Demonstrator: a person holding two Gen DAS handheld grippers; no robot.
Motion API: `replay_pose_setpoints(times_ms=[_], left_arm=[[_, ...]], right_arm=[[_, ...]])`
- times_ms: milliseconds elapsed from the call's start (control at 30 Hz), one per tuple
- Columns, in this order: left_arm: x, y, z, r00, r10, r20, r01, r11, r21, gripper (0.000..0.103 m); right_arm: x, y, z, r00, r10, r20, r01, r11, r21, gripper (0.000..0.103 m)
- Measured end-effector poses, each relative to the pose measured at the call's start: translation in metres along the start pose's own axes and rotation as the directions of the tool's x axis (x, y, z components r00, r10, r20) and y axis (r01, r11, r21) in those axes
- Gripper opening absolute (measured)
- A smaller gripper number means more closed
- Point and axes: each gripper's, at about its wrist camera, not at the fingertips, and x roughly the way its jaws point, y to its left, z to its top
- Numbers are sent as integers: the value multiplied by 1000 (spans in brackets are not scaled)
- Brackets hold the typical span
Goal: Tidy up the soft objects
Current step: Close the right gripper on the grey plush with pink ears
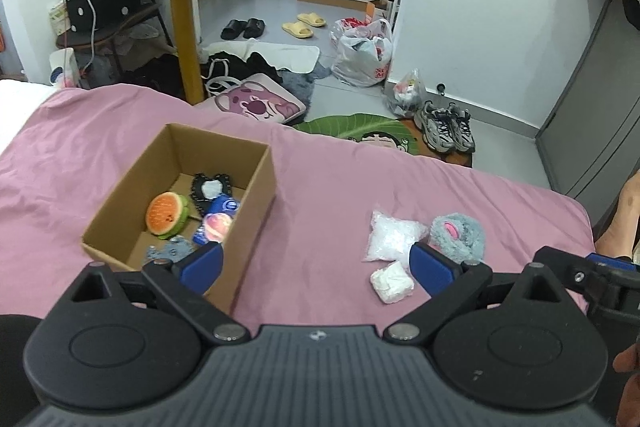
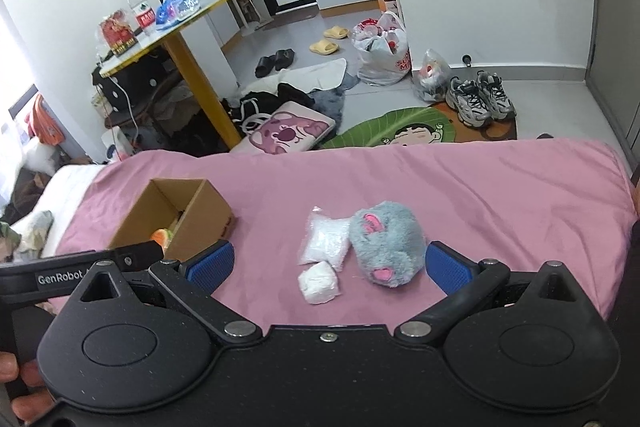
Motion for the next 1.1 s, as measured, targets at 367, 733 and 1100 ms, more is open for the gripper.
replay_pose_setpoints(times_ms=[367,733,1100], left_arm=[[42,-24,8,994,-93,-50,92,996,-17,69],[98,-40,14,971,-186,-153,167,977,-130,40],[143,-63,18,947,-231,-222,186,960,-208,28]], right_arm=[[31,-21,8,999,-36,-14,36,999,6,90],[68,-56,10,996,-14,-84,26,989,143,50],[103,-84,14,989,51,-139,-13,966,259,39]])
